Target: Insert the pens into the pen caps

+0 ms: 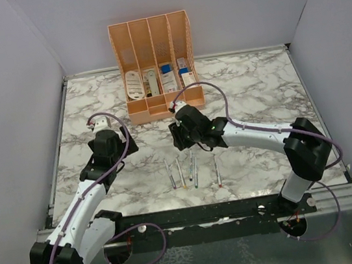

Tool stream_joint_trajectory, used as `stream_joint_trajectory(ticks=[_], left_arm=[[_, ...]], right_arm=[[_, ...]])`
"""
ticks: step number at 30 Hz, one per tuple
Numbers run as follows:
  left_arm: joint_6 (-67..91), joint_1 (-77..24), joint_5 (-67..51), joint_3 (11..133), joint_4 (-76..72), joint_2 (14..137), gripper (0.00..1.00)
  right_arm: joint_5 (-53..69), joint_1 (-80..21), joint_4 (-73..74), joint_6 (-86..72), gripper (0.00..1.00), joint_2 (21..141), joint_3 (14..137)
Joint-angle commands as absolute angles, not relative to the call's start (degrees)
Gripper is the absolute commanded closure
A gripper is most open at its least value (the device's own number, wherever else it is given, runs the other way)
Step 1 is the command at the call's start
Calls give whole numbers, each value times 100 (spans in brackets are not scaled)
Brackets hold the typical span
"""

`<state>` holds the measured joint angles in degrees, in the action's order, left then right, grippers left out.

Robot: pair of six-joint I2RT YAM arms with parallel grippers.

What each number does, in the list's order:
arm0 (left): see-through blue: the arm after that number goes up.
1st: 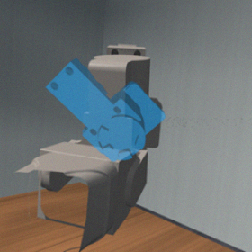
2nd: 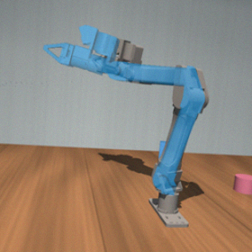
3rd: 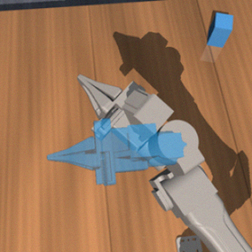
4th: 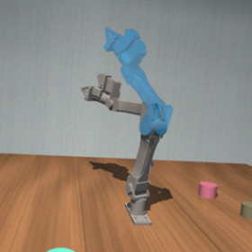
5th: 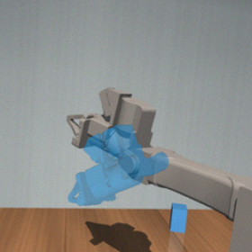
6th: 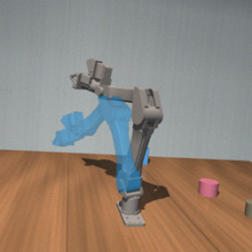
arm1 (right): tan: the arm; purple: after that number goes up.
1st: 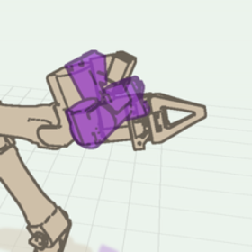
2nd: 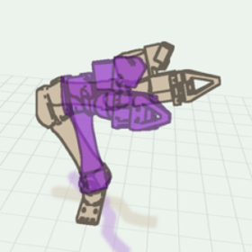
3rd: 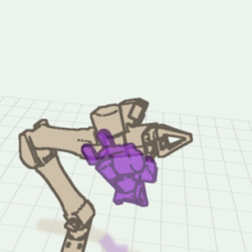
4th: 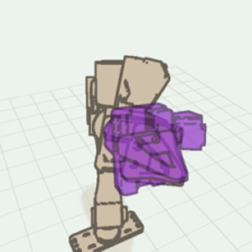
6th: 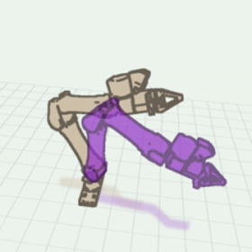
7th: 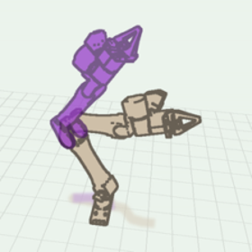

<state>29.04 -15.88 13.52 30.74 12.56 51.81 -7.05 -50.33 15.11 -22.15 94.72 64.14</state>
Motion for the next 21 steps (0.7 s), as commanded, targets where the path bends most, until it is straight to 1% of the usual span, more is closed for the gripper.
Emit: stream_joint_trajectory(ticks=[1,6,8,13,21], left_arm=[[2940,-1600,1633,3090,1259,4938,1],[2839,-1600,1657,3107,1316,4914,1],[2847,-1592,1646,3107,1348,4911,1],[2813,-1599,1665,3132,1551,4873,1],[2798,-1594,1917,3105,1750,4633,1]], right_arm=[[-397,-5343,2066,-2186,59,9828,6888],[-341,-5626,2429,-2306,59,10265,7269],[-368,-5741,2710,-2349,63,10537,7501],[-535,-6105,3026,-2297,64,11028,7997],[-541,-6284,3135,-2390,66,11259,8173]])
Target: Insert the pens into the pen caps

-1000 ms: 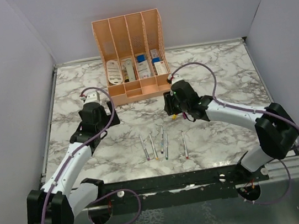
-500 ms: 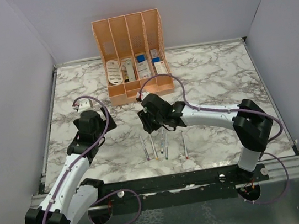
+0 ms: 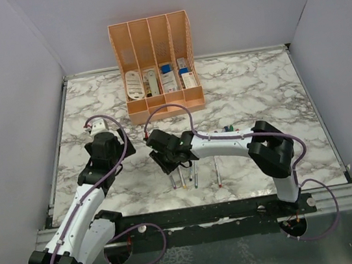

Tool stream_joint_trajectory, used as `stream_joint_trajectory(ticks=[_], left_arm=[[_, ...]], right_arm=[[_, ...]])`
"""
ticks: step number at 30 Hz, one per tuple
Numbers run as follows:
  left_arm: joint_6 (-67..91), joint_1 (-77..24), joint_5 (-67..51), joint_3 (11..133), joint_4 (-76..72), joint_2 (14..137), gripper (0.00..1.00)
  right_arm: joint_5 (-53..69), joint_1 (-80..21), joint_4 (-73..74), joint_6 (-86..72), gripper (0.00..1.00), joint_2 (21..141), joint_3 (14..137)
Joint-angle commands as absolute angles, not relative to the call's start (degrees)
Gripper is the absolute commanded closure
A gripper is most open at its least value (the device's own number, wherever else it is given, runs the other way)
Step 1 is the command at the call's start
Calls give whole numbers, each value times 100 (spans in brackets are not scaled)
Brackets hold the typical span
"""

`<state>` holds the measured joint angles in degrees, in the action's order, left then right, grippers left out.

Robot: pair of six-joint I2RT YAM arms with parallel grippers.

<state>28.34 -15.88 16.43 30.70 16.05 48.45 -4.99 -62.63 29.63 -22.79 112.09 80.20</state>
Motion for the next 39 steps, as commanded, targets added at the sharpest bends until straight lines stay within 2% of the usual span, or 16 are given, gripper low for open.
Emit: stream_joint_trajectory(ticks=[1,23,24,25,26,27,39], left_arm=[[2807,-1599,1902,3097,1749,4606,1],[2880,-1594,1920,3065,1758,4613,1],[2888,-1599,1929,3064,1760,4614,1],[2883,-1596,1937,3069,1761,4614,1],[2889,-1598,1956,3075,1766,4622,1],[2884,-1595,1970,3076,1759,4627,1],[2750,-1599,2022,3185,1576,4927,1]], right_arm=[[-521,-6284,3127,-2399,66,11251,8147],[-417,-6284,3081,-2347,66,11742,8287],[-402,-6284,3065,-2325,70,11761,8299],[-371,-6284,3064,-2303,78,11790,8302],[-340,-6282,3087,-2283,91,11827,8343],[-335,-6284,3145,-2266,98,11876,8397],[-179,-6258,3381,-2074,99,11816,8793]])
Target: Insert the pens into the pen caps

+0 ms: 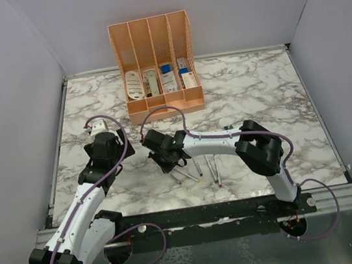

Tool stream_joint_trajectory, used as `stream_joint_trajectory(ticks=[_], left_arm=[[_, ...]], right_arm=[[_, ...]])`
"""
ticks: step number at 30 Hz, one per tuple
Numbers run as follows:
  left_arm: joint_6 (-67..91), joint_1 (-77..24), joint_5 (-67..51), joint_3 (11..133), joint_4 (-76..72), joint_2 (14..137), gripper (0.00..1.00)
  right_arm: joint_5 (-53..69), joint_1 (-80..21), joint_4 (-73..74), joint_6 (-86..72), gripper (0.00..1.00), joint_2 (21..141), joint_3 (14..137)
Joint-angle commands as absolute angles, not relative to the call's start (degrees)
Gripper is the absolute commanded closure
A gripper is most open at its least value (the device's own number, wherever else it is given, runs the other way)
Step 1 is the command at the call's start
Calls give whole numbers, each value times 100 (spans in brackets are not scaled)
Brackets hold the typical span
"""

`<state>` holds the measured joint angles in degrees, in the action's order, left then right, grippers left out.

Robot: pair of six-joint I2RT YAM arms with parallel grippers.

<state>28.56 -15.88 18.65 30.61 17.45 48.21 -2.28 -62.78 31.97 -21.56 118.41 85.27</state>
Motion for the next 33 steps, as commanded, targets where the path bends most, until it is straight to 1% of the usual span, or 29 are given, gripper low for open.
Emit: stream_joint_trajectory(ticks=[1,5,8,11,14,18,22,25,28,29,30,33], left_arm=[[2717,-1600,2008,3196,1537,4957,1],[2562,-1597,1883,3198,1279,5035,3],[2493,-1598,1669,3175,1020,5039,7],[2402,-1596,1320,3117,678,5024,9],[2227,-1598,849,3062,254,5059,9],[2020,-1600,-79,3025,-320,5284,8],[2027,-1606,-1053,3127,-873,5715,7],[2097,-1610,-2056,3281,-1355,6221,7],[2240,-1644,-3298,3507,-1904,6768,6],[2287,-1669,-3636,3593,-2075,6929,3],[2312,-1706,-3915,3674,-2208,7086,1],[2247,-1825,-4439,3922,-2412,7384,1]], right_arm=[[-210,-6237,3371,-2107,99,11762,8804],[-378,-6027,3173,-2344,99,11397,8698],[-432,-5759,2876,-2548,99,10975,8485],[-627,-5427,2555,-2733,99,10570,8214],[-996,-5054,2315,-2862,99,10258,7957],[-1168,-4574,1740,-3106,99,9760,7463],[-1154,-4267,685,-3378,99,9143,6601],[-1057,-4236,-321,-3374,99,8675,5923],[-968,-4236,-1235,-3388,99,8321,5351],[-952,-4236,-1478,-3404,99,8232,5185],[-939,-4236,-1688,-3416,99,8155,5057],[-809,-4236,-2238,-3443,99,7961,4753]])
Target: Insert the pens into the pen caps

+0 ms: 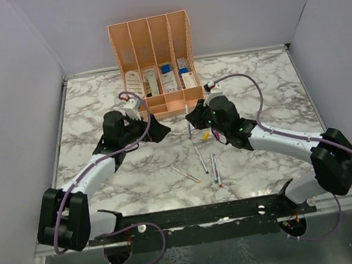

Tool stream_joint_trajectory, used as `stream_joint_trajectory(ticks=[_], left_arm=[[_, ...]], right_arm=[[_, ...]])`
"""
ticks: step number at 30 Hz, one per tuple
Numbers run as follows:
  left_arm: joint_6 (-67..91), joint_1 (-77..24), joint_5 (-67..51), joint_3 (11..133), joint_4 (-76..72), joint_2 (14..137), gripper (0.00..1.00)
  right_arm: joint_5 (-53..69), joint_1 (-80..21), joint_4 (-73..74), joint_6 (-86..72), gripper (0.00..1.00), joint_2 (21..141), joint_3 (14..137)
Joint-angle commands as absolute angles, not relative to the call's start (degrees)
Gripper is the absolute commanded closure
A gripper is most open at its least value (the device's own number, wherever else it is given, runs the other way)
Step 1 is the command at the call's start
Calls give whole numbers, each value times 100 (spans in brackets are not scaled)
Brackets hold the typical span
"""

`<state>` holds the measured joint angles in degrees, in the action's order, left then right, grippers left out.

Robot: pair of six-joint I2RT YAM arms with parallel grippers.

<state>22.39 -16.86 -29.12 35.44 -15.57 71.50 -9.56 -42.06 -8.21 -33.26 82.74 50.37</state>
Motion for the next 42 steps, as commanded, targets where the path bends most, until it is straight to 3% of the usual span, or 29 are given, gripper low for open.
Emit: stream_joint_trajectory(ticks=[1,9,22,26,31,42], left_arm=[[2220,-1856,-4535,3994,-2443,7439,1],[2148,-2048,-5054,4337,-2487,7661,1],[2221,-2143,-4767,4333,-2487,7734,10],[2225,-2146,-4712,4351,-2487,7741,19],[2236,-2156,-4644,4359,-2487,7755,37],[2212,-2180,-4633,4386,-2514,7778,44]], right_arm=[[-777,-4236,-2403,-3449,99,7922,4666],[-456,-4236,-3366,-3601,99,7895,4312],[667,-4236,-3648,-3696,99,8376,4660],[826,-4236,-3788,-3779,99,8403,4635],[960,-4235,-3839,-3771,99,8376,4615],[1055,-4236,-4067,-3867,99,8409,4579]])
